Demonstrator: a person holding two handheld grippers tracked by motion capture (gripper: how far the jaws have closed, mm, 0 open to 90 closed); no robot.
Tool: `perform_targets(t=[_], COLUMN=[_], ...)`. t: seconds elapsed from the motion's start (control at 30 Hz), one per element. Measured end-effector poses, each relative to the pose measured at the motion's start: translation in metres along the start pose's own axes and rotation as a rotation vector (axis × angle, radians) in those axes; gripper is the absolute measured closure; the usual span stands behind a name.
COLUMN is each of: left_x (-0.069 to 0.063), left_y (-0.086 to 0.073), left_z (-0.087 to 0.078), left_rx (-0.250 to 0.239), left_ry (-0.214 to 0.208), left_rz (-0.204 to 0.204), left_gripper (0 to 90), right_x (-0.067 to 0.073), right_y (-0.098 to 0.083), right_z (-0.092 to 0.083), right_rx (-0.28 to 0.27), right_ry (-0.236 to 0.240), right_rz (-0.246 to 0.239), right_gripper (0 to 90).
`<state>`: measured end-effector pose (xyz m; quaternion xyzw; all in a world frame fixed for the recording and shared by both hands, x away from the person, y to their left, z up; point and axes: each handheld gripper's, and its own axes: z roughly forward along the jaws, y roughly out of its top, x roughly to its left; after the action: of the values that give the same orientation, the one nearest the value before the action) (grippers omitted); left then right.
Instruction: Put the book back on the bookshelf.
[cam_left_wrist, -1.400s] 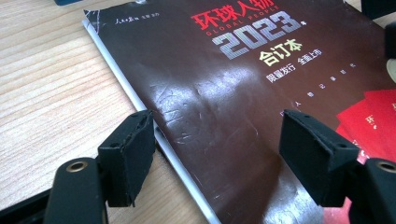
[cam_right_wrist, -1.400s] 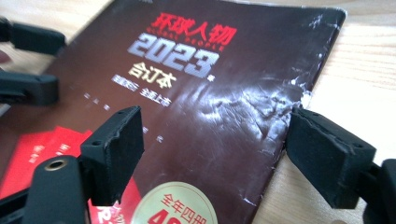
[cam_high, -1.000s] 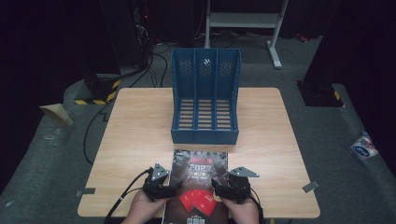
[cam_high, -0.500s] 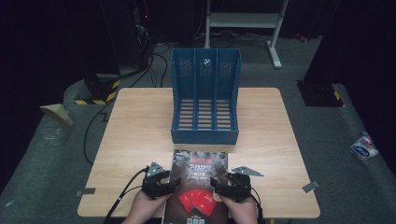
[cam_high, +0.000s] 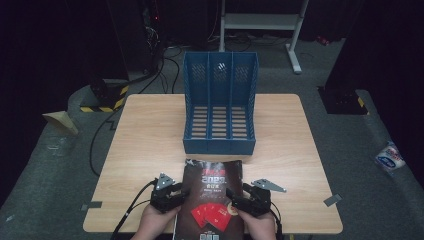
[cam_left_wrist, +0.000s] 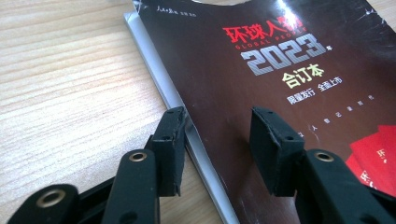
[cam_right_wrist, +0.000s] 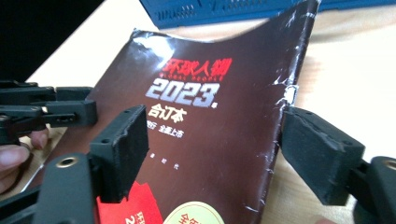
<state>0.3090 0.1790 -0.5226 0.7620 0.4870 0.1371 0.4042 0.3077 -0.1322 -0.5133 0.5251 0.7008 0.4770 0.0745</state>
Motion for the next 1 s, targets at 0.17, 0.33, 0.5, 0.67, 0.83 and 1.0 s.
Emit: perform_targets(t=[0.17,0.33,0.5,0.67,0.83,1.0], left_x=[0.001,-0.001,-0.001,-0.002,-0.002,-0.003], left_y=[-0.001,-0.001,-0.002,-0.002,-0.003,-0.003], left_z=[0.001,0.002,0.002,0.002,0.002,0.002], left_rx=[0.004,0.001,0.000,-0.002,-0.003,-0.003], left_ry=[0.004,0.012,0.013,0.011,0.012,0.009], left_rz=[0.009,0.015,0.022,0.022,0.025,0.038], left_gripper=[52.8,51.1,51.1,50.9,50.7,48.2], right_x=[0.004,0.006,0.008,-0.001,-0.009,-0.010], right_y=[0.001,-0.002,-0.003,0.003,0.008,0.010], right_z=[-0.008,-0.003,0.003,0.007,0.008,0.010], right_rx=[-0.082,-0.051,0.006,0.046,0.098,0.116], right_ry=[0.066,0.103,0.059,0.030,0.034,0.022], right_rz=[-0.024,-0.021,-0.061,-0.079,-0.074,-0.068], right_gripper=[36.7,41.0,47.9,51.3,55.9,55.7])
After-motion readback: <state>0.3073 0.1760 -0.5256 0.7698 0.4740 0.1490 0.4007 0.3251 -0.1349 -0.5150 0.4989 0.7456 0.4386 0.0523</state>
